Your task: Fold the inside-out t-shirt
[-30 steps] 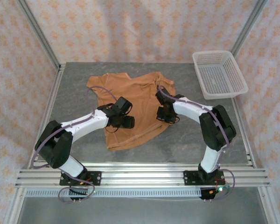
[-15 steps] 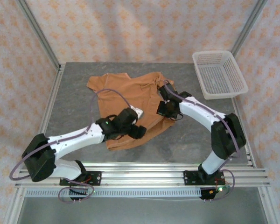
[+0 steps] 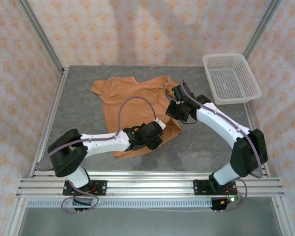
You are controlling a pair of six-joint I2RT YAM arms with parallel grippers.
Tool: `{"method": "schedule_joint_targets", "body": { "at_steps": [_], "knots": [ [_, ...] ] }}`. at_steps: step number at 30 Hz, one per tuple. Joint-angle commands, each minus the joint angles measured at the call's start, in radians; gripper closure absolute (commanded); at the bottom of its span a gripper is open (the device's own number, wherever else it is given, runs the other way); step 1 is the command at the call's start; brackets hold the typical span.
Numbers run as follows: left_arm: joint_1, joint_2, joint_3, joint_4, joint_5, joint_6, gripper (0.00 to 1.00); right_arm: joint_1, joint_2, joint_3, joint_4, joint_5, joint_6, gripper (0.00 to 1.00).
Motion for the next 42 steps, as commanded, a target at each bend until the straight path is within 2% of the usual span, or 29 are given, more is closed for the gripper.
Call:
{"method": "schedule_joint_targets", "body": {
  "at_steps": [1, 2, 6, 7, 11, 18, 20, 22, 28, 32, 37, 40, 42],
  "knots": [
    [-0.005, 0.079, 0.093, -0.030, -0.176, 0.005, 0.21, -0.016, -0.074, 0.008, -0.021, -0.009, 0.022, 1.00],
    [-0.006, 0.102, 0.111, -0.054, -0.199, 0.011, 0.23, -0.019, -0.088, 0.006, -0.024, -0.006, 0.022, 1.00],
    [0.012, 0.144, 0.167, -0.181, -0.265, 0.012, 0.58, -0.053, -0.150, -0.005, -0.055, 0.025, 0.012, 1.00],
    [0.024, 0.132, 0.159, -0.197, -0.268, 0.006, 0.62, -0.062, -0.162, -0.009, -0.059, 0.034, 0.009, 1.00],
    [0.080, 0.042, 0.099, -0.213, -0.253, -0.031, 0.63, -0.101, -0.197, -0.032, -0.065, 0.054, 0.002, 1.00],
    [0.173, -0.087, -0.002, -0.255, -0.235, -0.088, 0.76, -0.127, -0.197, -0.019, -0.084, 0.081, -0.010, 1.00],
    [0.196, -0.124, -0.026, -0.266, -0.226, -0.104, 0.83, -0.138, -0.196, -0.019, -0.083, 0.082, -0.013, 1.00],
    [0.211, -0.163, -0.046, -0.259, -0.181, -0.108, 1.00, -0.148, -0.190, -0.019, -0.075, 0.076, -0.015, 1.00],
    [0.213, -0.220, 0.007, -0.309, -0.025, -0.190, 1.00, -0.157, -0.143, -0.009, -0.047, 0.065, -0.025, 1.00],
    [0.211, -0.240, 0.100, -0.304, 0.202, -0.284, 1.00, -0.204, -0.078, 0.034, -0.027, 0.050, -0.056, 1.00],
    [0.197, -0.140, 0.204, -0.174, 0.487, -0.493, 1.00, -0.332, 0.095, 0.142, -0.030, 0.064, -0.130, 1.00],
    [0.187, -0.074, 0.228, -0.070, 0.562, -0.587, 1.00, -0.365, 0.229, 0.213, -0.048, 0.060, -0.153, 1.00],
    [0.187, -0.034, 0.258, -0.057, 0.580, -0.619, 1.00, -0.366, 0.306, 0.258, -0.081, 0.007, -0.154, 1.00]
  ]
}}
